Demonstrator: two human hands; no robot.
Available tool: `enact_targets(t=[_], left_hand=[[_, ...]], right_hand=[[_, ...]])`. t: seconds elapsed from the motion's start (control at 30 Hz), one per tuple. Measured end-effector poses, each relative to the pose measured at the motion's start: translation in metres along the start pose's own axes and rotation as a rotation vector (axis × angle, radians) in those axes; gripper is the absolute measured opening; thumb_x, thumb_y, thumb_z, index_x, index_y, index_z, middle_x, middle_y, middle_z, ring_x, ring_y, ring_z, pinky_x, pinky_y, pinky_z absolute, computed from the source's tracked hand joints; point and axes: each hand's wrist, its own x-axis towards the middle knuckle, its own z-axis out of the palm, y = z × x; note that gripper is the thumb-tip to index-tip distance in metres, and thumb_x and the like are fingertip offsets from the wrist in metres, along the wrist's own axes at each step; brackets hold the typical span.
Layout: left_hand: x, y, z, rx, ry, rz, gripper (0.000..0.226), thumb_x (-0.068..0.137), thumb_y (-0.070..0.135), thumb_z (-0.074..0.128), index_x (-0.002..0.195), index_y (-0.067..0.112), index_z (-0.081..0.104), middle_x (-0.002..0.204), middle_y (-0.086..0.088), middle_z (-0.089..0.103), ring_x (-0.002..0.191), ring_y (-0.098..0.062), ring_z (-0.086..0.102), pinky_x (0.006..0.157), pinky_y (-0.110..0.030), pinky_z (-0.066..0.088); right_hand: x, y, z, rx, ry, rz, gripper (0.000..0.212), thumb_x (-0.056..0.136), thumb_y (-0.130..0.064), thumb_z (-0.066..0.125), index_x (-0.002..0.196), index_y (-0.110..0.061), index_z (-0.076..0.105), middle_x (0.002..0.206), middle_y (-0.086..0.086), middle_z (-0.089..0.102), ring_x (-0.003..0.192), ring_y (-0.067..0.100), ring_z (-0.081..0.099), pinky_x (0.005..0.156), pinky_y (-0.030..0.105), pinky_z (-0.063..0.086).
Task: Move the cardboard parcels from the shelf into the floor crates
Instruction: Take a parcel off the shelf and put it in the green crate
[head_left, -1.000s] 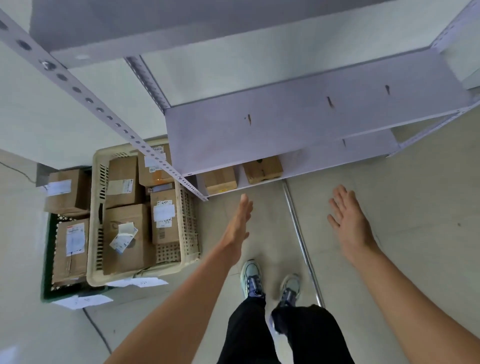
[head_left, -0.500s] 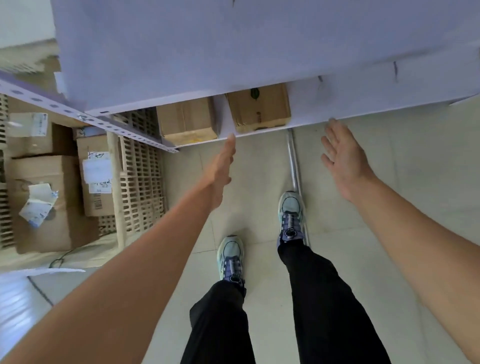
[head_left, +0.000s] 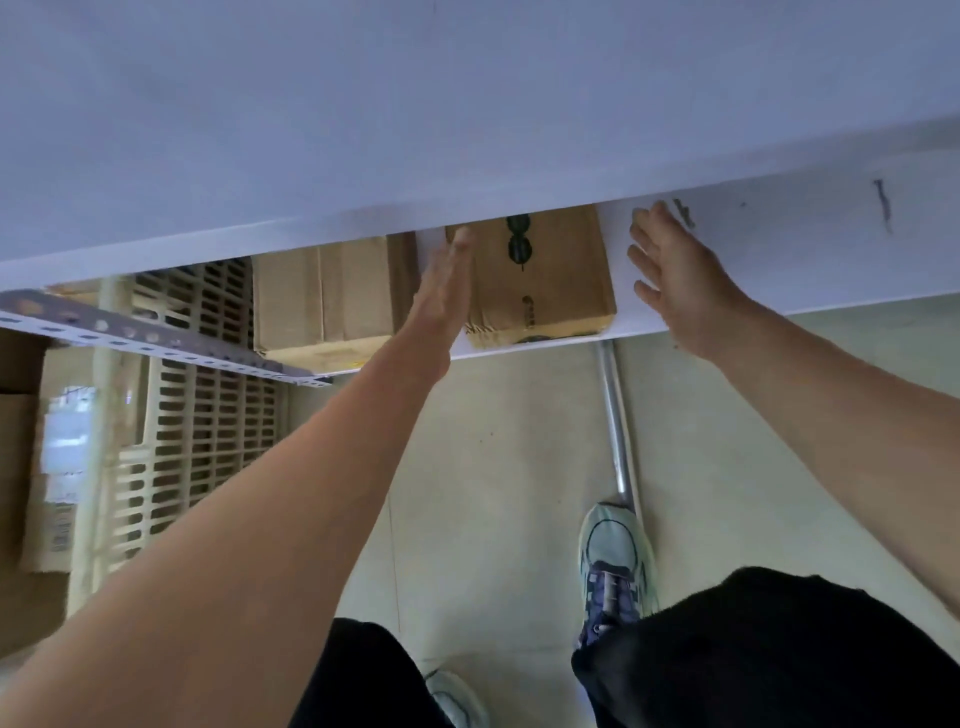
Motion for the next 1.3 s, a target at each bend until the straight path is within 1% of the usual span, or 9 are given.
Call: enact_targets(t=[0.23,0.43,0.63,0.7,0.73,0.87,0.93,1.1,1.3], left_hand=[[0.069,-0.012,0.007,-0.103,0.008,0.058,0.082,0.100,0.078,0.034,0.168,0.032,0.036,0.175,-0.003,0.036,0.161,-0.031,0.031,0.130,-0.062,0.024],[0.095,-0.016,0.011,-0.172,0.049,0.044,0.082,0.103,0.079,0.030,0.161,0.024,0.049,0.165,-0.008,0.050,0.151,-0.032,0.046,0.126,-0.058,0.034],[0.087,-0.012,0.009,-0.305,-0.011,0.079,0.066,0.107,0.073,0.034,0.125,0.022,0.074,0.105,-0.002,0.085,0.089,-0.019,0.081,0.076,-0.040,0.068],[0.078,-0.008,0.006,-0.343,0.013,0.133,0.052,0.109,0.067,0.036,0.102,0.028,0.068,0.068,0.014,0.079,0.058,-0.001,0.076,0.050,-0.025,0.061],[0.074,-0.006,0.005,-0.355,0.018,0.175,0.047,0.110,0.065,0.036,0.099,0.030,0.065,0.063,0.020,0.076,0.055,0.005,0.072,0.053,-0.025,0.059],[0.068,-0.001,0.002,-0.412,0.008,0.309,0.050,0.111,0.062,0.038,0.126,0.026,0.069,0.107,0.018,0.074,0.106,0.001,0.069,0.112,-0.044,0.048],[0.062,0.001,0.001,-0.441,-0.013,0.331,0.055,0.111,0.059,0.038,0.140,0.020,0.065,0.125,0.013,0.068,0.132,-0.009,0.060,0.124,-0.050,0.037],[0.048,-0.002,0.002,-0.462,-0.027,0.366,0.042,0.112,0.050,0.037,0.118,0.026,0.071,0.121,0.015,0.071,0.130,-0.008,0.060,0.117,-0.048,0.040],[0.046,-0.015,0.003,-0.491,-0.039,0.357,0.042,0.113,0.045,0.035,0.122,0.027,0.072,0.118,0.010,0.071,0.125,-0.012,0.061,0.107,-0.040,0.043]], right_hand=[[0.064,0.017,0.007,-0.100,-0.049,-0.063,0.079,0.106,-0.069,0.030,0.169,-0.023,0.017,0.176,-0.005,0.020,0.159,0.012,0.026,0.125,0.038,0.026],[0.091,0.026,0.012,-0.121,-0.088,-0.034,0.079,0.101,-0.077,0.034,0.153,-0.022,0.054,0.154,-0.001,0.058,0.143,0.019,0.053,0.114,0.040,0.045],[0.080,0.022,0.016,-0.054,-0.060,-0.108,0.055,0.105,-0.070,0.032,0.122,-0.031,0.068,0.118,-0.012,0.070,0.115,0.010,0.065,0.088,0.031,0.051],[0.074,0.018,0.012,-0.018,-0.018,-0.157,0.054,0.107,-0.067,0.032,0.126,-0.029,0.066,0.117,-0.016,0.067,0.112,0.006,0.064,0.086,0.030,0.050],[0.070,0.016,0.009,0.001,-0.005,-0.179,0.054,0.107,-0.066,0.033,0.127,-0.029,0.066,0.122,-0.014,0.067,0.115,0.007,0.063,0.090,0.031,0.050],[0.057,0.011,0.004,0.079,0.010,-0.266,0.069,0.108,-0.064,0.033,0.159,-0.018,0.041,0.162,0.003,0.048,0.145,0.022,0.050,0.124,0.048,0.036],[0.051,0.013,0.006,0.089,0.008,-0.315,0.067,0.110,-0.060,0.032,0.161,-0.018,0.034,0.163,0.004,0.047,0.147,0.021,0.048,0.127,0.051,0.032],[0.045,0.025,0.008,0.132,-0.004,-0.359,0.060,0.112,-0.058,0.026,0.164,-0.029,0.034,0.165,-0.006,0.046,0.152,0.014,0.042,0.130,0.048,0.025],[0.043,0.037,0.008,0.113,-0.002,-0.333,0.066,0.109,-0.064,0.021,0.165,-0.030,0.034,0.168,-0.006,0.041,0.154,0.014,0.039,0.131,0.047,0.021]])
